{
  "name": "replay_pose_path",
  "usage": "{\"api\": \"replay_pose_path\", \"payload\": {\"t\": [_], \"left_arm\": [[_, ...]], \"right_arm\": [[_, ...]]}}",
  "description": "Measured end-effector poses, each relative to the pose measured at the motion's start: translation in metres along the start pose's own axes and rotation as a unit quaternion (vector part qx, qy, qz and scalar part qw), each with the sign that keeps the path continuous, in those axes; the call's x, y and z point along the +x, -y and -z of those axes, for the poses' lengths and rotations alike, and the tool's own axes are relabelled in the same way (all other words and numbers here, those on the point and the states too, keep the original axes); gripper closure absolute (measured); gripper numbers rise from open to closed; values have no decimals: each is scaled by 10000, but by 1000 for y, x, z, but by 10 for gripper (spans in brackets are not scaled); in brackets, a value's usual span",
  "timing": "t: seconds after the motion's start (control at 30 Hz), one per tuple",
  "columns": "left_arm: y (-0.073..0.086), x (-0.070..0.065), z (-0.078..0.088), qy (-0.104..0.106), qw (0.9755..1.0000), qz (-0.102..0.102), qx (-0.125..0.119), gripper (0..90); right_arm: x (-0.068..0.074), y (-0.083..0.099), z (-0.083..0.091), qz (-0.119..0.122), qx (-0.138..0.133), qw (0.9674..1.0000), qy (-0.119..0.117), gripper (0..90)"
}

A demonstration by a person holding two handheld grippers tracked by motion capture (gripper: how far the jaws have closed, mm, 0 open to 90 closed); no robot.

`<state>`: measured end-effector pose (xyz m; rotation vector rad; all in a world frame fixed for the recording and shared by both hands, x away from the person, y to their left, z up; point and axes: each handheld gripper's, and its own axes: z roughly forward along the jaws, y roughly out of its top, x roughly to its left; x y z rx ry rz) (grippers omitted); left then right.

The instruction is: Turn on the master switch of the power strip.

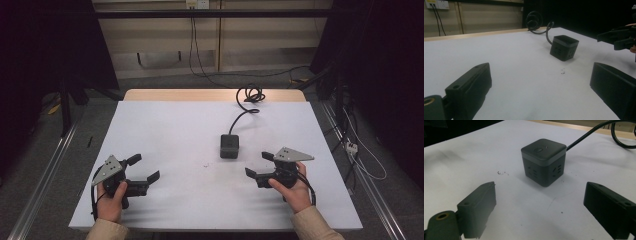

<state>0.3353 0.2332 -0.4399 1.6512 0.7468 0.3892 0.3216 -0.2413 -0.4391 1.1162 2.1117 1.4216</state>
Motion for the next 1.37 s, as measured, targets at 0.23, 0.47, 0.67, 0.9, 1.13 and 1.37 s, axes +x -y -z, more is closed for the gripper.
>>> {"api": "replay_pose_path", "payload": {"t": [0.23, 0.47, 0.67, 0.9, 1.13, 1.37], "left_arm": [[0, 0, 0, 1, 10000, -6, 6, 33], [0, 0, 0, -8, 10000, -7, 6, 33], [1, 1, 0, -9, 10000, -3, 12, 33], [1, 1, 0, -12, 10000, -11, 44, 33], [2, 1, -1, -4, 10000, 28, 81, 33], [1, 1, -2, 0, 9999, 1, 102, 33]], "right_arm": [[-1, 6, 7, 59, -3, 10000, 39, 98], [-2, 10, 12, 57, -18, 10000, 53, 98], [-3, 13, 17, 15, -25, 10000, 60, 98], [-3, 16, 23, 48, -23, 10000, 61, 99], [-4, 22, 34, 83, -19, 9999, 122, 98], [-9, 29, 40, 14, 37, 9999, 160, 98]]}}
